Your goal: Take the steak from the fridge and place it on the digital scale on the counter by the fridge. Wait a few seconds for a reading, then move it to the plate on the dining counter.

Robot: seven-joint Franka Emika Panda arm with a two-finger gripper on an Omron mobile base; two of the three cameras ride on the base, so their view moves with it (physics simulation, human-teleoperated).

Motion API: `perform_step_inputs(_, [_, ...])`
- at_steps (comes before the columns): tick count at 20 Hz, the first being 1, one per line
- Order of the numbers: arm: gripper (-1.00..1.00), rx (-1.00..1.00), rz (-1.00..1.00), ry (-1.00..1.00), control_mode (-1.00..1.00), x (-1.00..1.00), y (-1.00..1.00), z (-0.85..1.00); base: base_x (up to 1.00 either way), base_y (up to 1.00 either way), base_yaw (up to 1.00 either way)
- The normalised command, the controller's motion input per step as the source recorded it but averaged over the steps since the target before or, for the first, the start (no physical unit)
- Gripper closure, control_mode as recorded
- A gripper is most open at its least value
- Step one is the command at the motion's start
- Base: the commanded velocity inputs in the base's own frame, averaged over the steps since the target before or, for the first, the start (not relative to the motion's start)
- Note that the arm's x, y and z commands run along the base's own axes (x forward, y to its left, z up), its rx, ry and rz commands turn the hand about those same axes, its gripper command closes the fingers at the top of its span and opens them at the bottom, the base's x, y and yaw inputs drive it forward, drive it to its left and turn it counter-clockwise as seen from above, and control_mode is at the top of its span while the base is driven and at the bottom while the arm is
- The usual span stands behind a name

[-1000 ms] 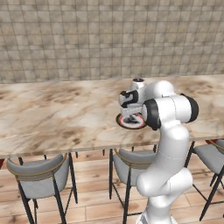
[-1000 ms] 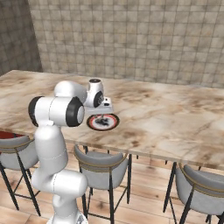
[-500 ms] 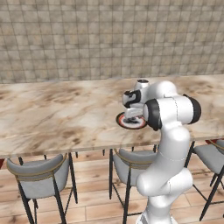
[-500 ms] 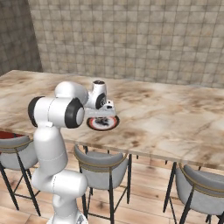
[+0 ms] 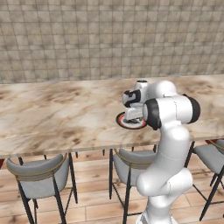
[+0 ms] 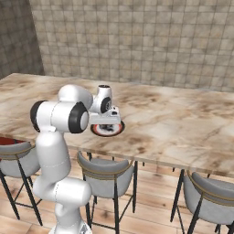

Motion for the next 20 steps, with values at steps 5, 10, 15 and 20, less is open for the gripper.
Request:
perform_step_inputs(5, [1.0, 0.0, 0.0, 0.08, -1.0, 0.0, 0.0, -0.03, 0.0, 0.0, 0.0])
perform_step_inputs(10, [1.0, 0.0, 0.0, 0.03, -1.0, 0.0, 0.01, -0.28, 0.0, 0.0, 0.0])
perform_step_inputs(15, [1.0, 0.0, 0.0, 0.05, -1.0, 0.01, 0.0, -0.04, 0.0, 0.0, 0.0])
perform_step_inputs(20, [1.0, 0.0, 0.0, 0.07, -1.0, 0.18, 0.0, 0.0, 0.0, 0.0, 0.0])
